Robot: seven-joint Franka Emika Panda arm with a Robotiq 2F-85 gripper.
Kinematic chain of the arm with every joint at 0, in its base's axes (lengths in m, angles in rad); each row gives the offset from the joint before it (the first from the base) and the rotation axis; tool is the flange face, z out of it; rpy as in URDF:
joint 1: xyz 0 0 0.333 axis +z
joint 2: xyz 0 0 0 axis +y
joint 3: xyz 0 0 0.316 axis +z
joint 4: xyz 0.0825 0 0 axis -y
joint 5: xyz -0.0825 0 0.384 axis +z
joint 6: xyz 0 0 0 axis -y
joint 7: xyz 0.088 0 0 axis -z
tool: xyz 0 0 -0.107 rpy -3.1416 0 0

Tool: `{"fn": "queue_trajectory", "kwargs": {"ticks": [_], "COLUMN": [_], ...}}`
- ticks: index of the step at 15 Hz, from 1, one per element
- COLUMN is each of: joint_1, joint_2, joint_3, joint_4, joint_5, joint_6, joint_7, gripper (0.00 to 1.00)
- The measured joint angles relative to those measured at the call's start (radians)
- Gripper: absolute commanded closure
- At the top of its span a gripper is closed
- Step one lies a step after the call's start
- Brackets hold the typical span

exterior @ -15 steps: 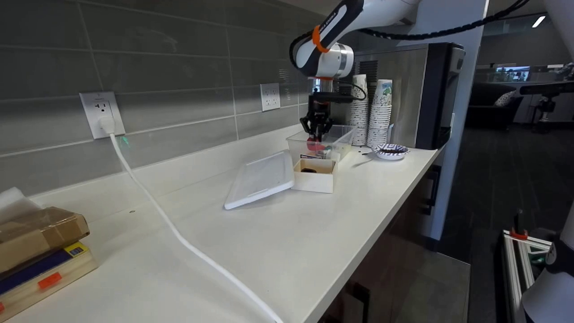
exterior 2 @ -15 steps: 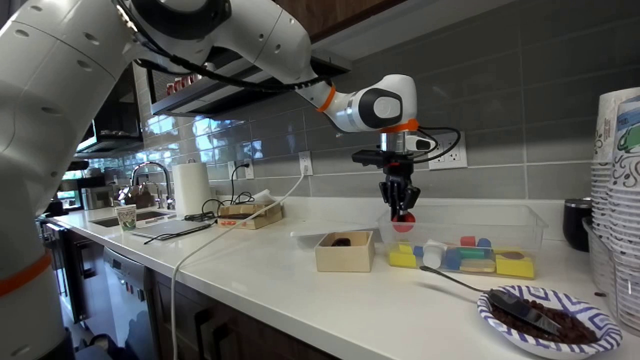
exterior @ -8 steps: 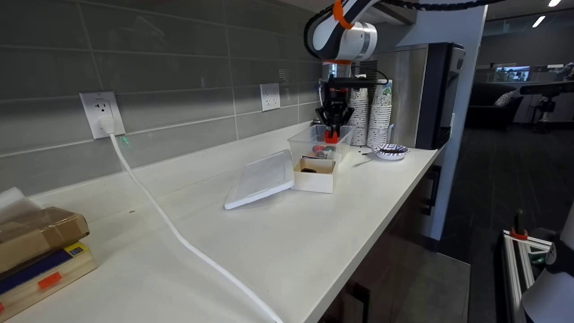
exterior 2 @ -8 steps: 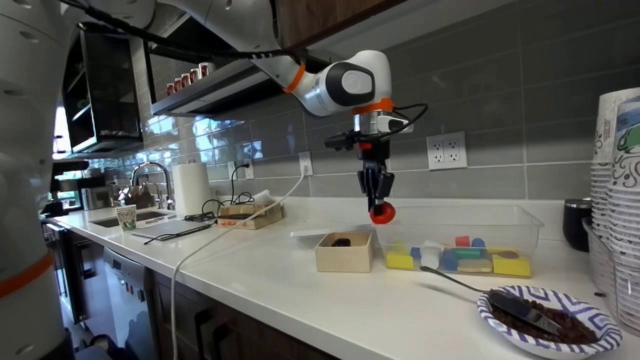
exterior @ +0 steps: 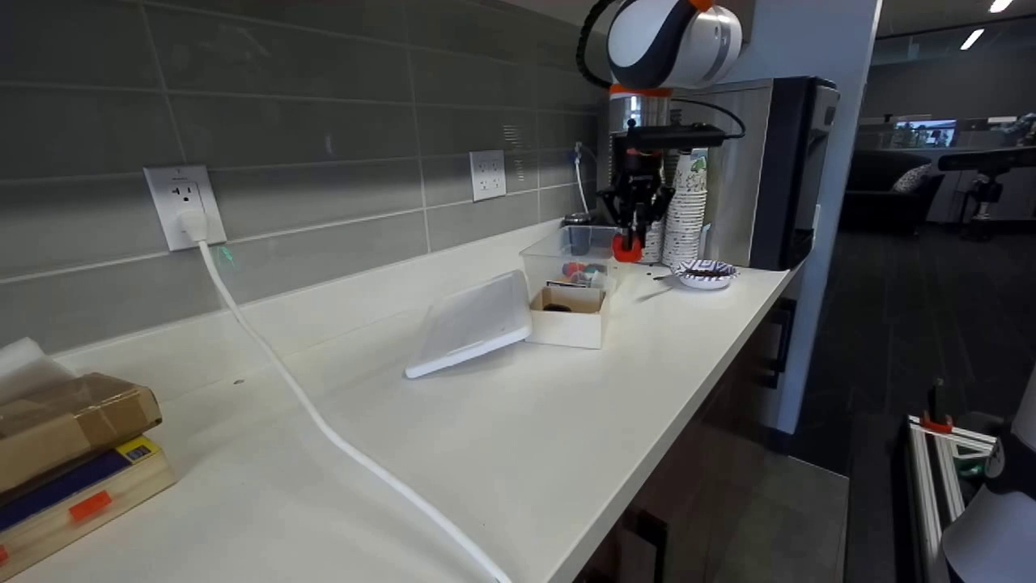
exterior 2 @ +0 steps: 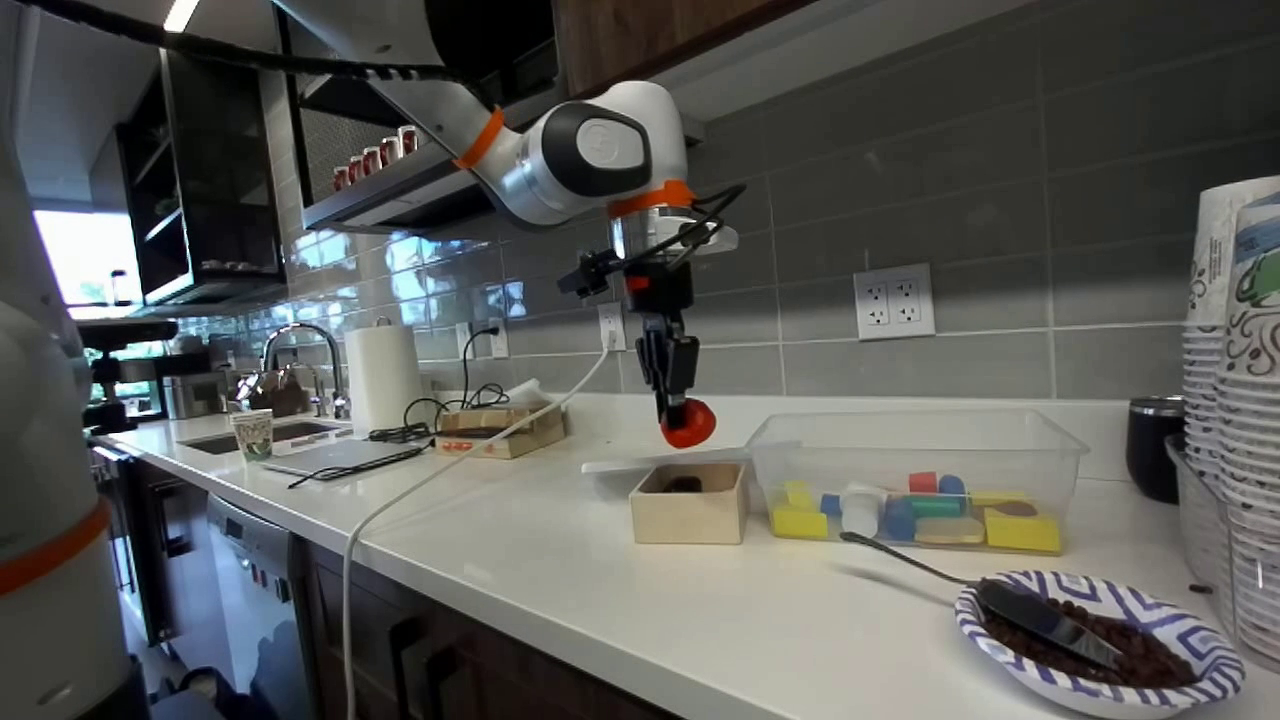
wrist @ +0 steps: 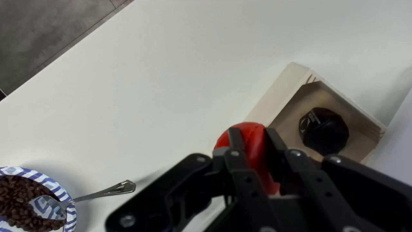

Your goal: Pick up the orange object from the plastic box and put it into the wooden box

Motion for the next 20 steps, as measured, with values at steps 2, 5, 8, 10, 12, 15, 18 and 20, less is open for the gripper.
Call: {"fn": "queue_trajectory", "kwargs": {"ticks": [2, 5, 8, 10, 12, 15, 18, 20], "joint_1": [0.003, 0.011, 0.029, 0.039, 0.046, 0.05, 0.051, 0.051], "joint_2": [-0.04, -0.055, -0.039, -0.013, 0.019, 0.078, 0.134, 0.162], "joint_3": [0.015, 0.035, 0.046, 0.05, 0.052, 0.053, 0.053, 0.053], "joint_4": [-0.051, -0.09, -0.097, -0.097, -0.091, -0.07, -0.041, -0.026], "joint_5": [-0.003, -0.001, 0.005, 0.009, 0.009, 0.009, 0.009, 0.009], "joint_6": [0.038, 0.093, 0.145, 0.197, 0.249, 0.304, 0.335, 0.349], "joint_7": [-0.001, -0.021, -0.062, -0.098, -0.126, -0.154, -0.171, -0.174], "gripper": [0.94, 0.94, 0.94, 0.94, 0.94, 0.94, 0.52, 0.38]}}
